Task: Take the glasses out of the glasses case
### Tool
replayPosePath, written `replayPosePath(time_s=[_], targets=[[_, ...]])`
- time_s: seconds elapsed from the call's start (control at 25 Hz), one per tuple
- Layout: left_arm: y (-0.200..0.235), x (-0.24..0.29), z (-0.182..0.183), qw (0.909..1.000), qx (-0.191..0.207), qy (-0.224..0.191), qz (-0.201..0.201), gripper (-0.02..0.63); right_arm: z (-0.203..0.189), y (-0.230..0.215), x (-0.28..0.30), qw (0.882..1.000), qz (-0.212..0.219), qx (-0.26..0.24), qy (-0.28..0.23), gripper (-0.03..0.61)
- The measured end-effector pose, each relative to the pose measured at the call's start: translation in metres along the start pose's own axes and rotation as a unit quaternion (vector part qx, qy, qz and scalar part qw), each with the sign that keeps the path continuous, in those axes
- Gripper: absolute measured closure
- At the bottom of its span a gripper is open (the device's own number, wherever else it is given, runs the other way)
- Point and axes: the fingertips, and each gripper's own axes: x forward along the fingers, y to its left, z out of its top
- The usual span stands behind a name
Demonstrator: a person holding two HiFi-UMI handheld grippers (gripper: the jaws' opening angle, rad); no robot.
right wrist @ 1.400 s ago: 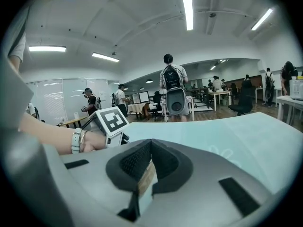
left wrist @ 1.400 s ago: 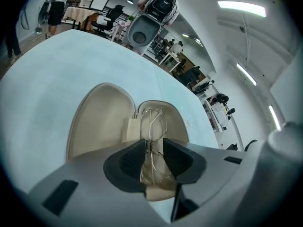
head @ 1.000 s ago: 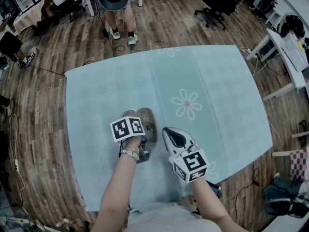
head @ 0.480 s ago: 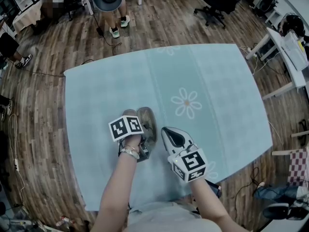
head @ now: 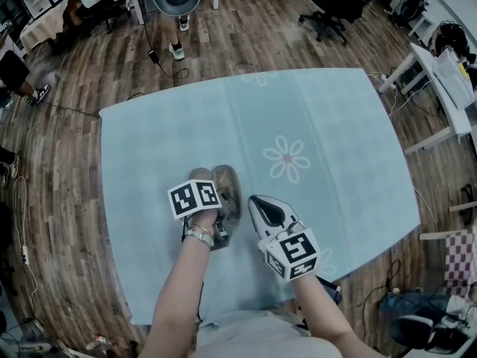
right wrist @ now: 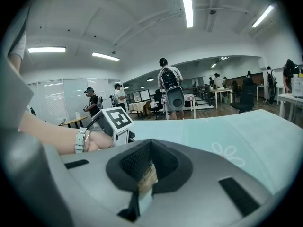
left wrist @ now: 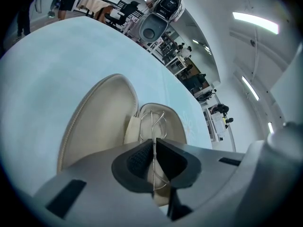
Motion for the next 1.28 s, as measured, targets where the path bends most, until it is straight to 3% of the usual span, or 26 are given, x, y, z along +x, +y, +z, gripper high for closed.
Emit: replayPosePath(time_s=[0.76,1.28], targets=[[-0.015,-0.021,0.007,0.9994,0.027,-0.022,0.009,0.581,0.017,0.007,-0.017,1.0,0.003,-0.021,-0.013,0.572],[-0.034,-0.051,0.005,0.9969,0.053,-0.059,0.004,0.581,0.032,0.019,-0.04,0.999,0.003,-0.035,-0.035,0.572]])
